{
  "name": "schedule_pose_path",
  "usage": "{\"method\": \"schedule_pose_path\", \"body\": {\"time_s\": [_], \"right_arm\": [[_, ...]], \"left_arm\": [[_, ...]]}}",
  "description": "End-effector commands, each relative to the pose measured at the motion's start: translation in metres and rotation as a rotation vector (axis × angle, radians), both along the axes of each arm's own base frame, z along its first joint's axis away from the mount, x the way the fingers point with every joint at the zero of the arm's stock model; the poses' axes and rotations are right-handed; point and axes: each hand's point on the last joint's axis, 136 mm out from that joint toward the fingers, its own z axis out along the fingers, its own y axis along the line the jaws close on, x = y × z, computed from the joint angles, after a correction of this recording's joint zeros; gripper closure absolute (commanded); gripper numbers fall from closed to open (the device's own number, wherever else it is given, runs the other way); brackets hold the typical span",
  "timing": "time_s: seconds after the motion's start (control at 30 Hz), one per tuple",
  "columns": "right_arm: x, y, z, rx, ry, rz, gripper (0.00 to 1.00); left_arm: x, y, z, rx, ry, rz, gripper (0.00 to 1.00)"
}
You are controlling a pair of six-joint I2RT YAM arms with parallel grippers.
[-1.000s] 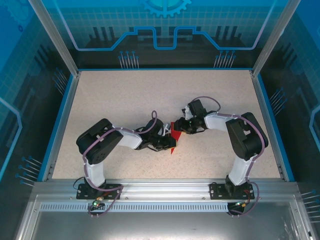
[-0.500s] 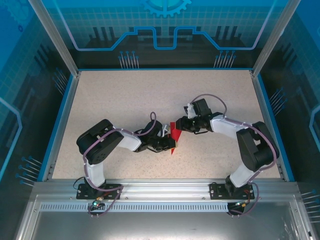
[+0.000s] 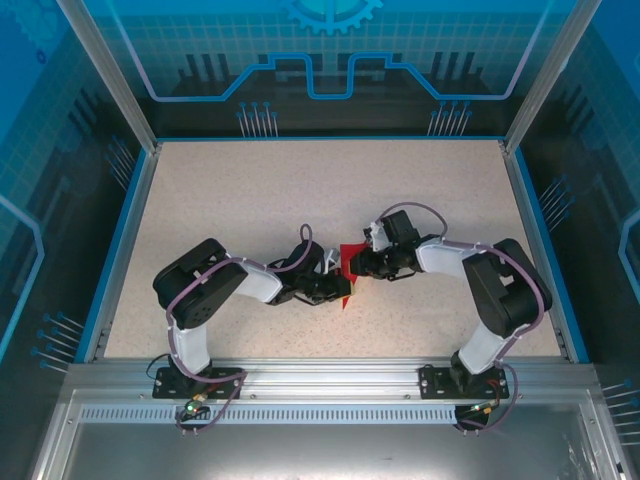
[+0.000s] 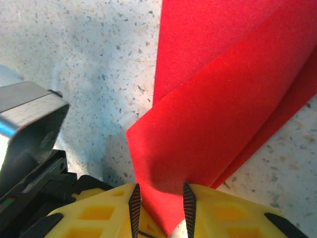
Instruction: Fold a paper plane with a square sheet of paper (fold left side to right side)
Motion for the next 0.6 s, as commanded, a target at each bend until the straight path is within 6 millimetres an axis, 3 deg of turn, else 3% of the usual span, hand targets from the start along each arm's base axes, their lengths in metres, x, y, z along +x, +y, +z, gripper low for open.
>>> {"method": "schedule_pose_path", "body": {"time_s": [0.0,0.57], "right_arm": [[0.011,0.008,0.003,-0.005,-0.035,0.029,0.69],[0.033,-0.006,-0.017,-0.135,-0.036,0.020,0.70]], "left_arm": [[-0.028,0.021,-0.041,0.125,0.127,0.007,1.00],[-0.029,0.021,-0.042,0.126,0.134,0.005,1.00]]}}
